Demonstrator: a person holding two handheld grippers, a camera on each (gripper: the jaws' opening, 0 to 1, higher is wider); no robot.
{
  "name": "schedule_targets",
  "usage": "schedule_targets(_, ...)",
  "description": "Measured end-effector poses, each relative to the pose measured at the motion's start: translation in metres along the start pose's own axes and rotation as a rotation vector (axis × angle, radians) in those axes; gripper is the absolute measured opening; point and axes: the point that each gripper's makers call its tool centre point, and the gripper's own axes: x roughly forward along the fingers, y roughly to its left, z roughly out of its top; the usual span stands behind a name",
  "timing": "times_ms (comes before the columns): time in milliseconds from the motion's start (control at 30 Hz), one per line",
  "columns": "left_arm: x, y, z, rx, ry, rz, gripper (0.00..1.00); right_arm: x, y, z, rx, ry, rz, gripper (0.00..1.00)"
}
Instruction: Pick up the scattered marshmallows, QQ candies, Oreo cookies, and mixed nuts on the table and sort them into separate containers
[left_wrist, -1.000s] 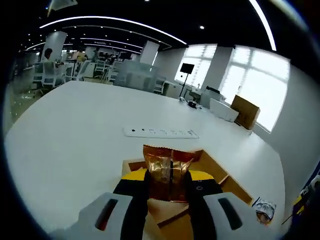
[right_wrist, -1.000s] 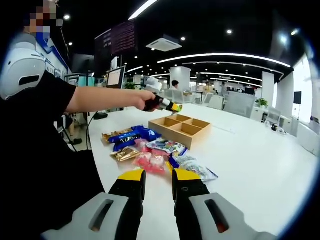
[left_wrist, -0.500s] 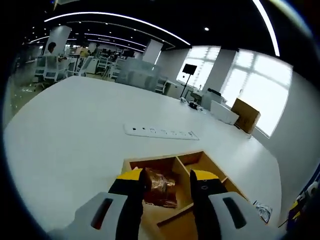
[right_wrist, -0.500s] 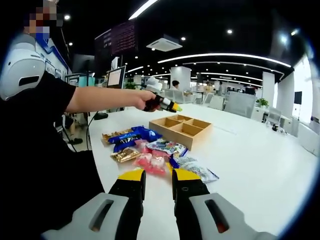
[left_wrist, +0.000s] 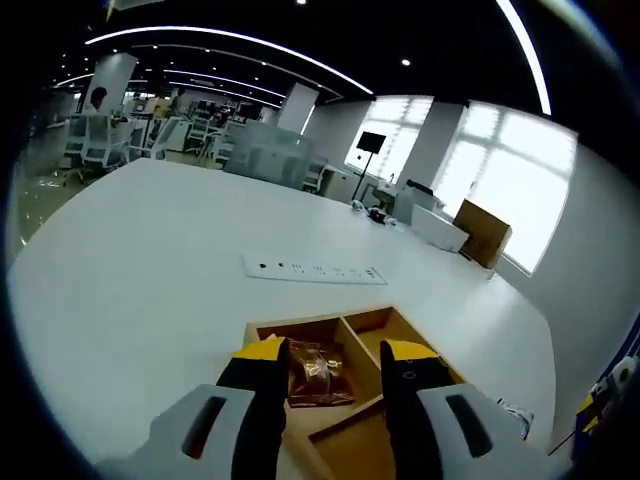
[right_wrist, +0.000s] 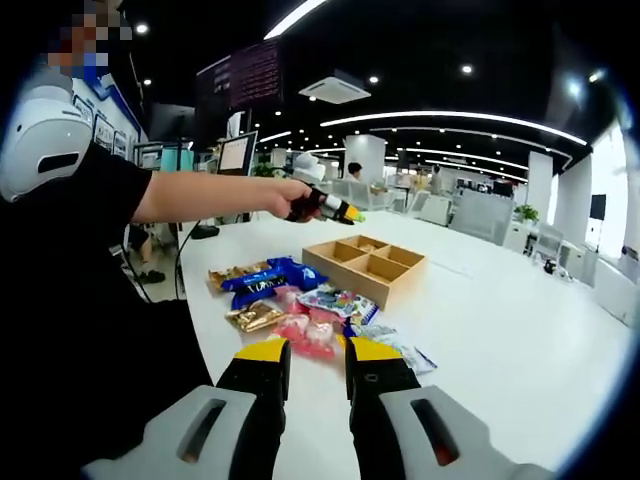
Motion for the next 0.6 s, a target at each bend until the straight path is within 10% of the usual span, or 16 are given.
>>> schedule_targets(600,-0.013,-0.001,-0.003,0.024,0.035,-0.068,0.47,0.007,0.001,0.000,-0.002,0.036,0.000,0.28)
